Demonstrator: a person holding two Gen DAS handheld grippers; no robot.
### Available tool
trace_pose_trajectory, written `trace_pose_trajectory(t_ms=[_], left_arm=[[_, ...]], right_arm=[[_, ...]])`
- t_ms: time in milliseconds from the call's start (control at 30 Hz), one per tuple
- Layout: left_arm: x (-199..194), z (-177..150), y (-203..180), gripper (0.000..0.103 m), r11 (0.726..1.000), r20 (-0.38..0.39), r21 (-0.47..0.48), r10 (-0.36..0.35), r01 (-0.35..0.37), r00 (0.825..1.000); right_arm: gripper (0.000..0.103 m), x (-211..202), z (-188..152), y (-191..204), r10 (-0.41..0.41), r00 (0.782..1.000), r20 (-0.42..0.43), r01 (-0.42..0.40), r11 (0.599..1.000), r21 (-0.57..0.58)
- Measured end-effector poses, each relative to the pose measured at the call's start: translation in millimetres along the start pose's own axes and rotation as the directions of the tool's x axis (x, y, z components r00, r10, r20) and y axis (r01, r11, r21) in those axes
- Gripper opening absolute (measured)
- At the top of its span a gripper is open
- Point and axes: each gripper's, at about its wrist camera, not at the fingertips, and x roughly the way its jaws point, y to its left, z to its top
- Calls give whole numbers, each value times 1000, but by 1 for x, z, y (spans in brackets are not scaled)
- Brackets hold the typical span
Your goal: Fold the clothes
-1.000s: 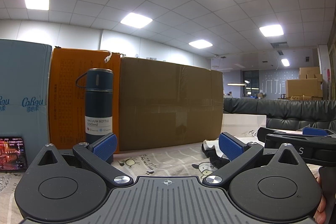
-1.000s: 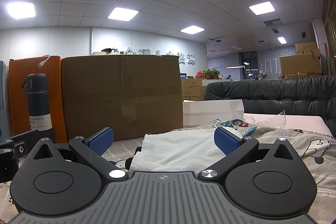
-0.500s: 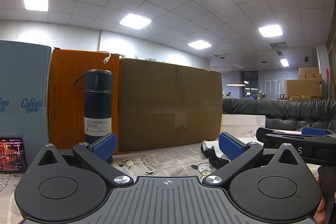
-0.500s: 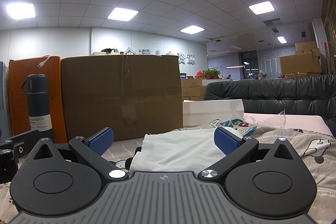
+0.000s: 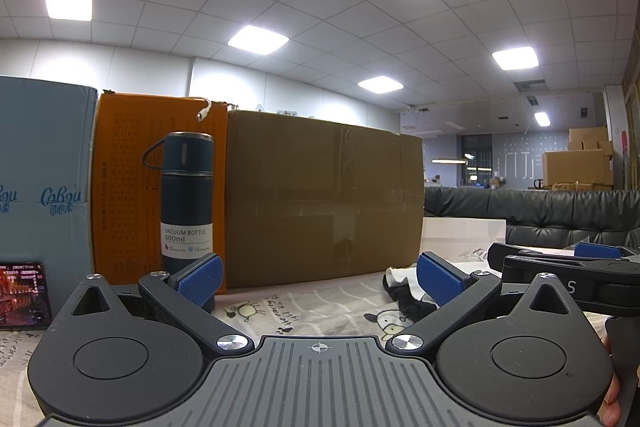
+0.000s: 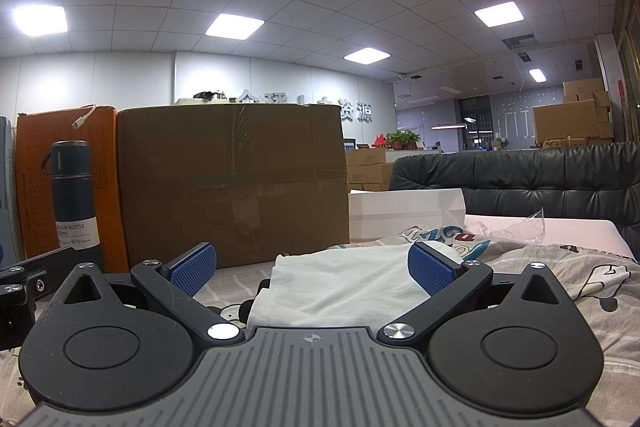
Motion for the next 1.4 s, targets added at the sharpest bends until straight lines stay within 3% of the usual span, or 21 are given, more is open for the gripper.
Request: trace_pose_trajectory(t_ms=[1000,1400], left_arm=[[0,1,0,103,1000,-5,-4,-4,4,1000],[-5,1,4,103,1000,21,-22,-9,9,1000]], right_arm=[[103,-1,0,0,5,1000,1,-5,1000,0],[103,-10,0,-4,-19,998,62,17,999,31]])
